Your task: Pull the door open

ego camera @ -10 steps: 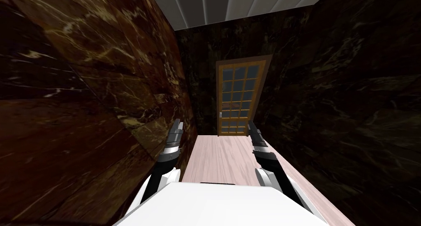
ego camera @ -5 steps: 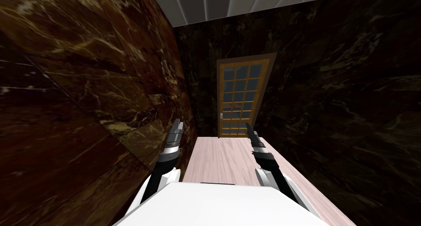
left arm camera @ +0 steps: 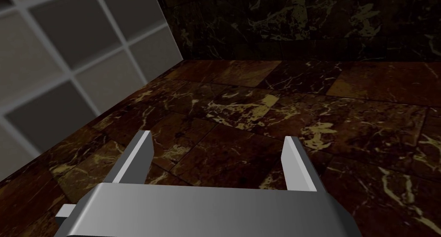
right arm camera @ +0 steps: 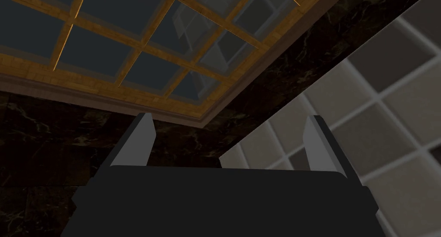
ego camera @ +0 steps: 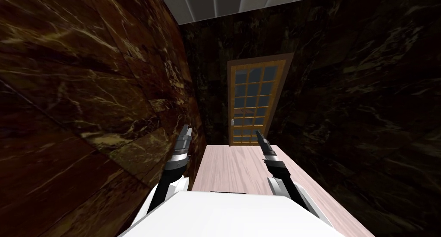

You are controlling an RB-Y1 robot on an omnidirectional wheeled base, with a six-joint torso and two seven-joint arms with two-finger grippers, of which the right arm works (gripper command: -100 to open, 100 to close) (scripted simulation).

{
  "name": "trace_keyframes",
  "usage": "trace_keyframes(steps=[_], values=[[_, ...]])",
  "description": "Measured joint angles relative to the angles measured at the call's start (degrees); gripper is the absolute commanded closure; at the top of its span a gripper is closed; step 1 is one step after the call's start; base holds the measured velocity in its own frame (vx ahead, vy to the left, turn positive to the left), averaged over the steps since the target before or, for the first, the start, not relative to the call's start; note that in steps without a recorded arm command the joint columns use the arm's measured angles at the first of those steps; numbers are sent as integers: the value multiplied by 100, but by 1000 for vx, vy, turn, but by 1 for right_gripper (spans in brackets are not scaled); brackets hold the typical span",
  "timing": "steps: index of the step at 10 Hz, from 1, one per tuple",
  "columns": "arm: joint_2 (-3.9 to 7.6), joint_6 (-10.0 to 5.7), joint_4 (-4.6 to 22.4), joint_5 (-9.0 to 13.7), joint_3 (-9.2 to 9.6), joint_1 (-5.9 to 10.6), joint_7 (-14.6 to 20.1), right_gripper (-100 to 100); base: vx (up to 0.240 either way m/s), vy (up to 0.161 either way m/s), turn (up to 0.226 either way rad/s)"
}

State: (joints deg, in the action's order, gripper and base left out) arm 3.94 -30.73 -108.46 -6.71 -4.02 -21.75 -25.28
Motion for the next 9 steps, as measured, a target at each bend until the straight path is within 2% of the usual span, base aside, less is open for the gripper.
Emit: trace_keyframes(steps=[4, 9], values=[[60, -166, 547, -163, -148, 193, -327, -100, 108, 21, -2], [117, -399, 1203, -378, -323, 356, -754, -100, 93, 26, -2]])
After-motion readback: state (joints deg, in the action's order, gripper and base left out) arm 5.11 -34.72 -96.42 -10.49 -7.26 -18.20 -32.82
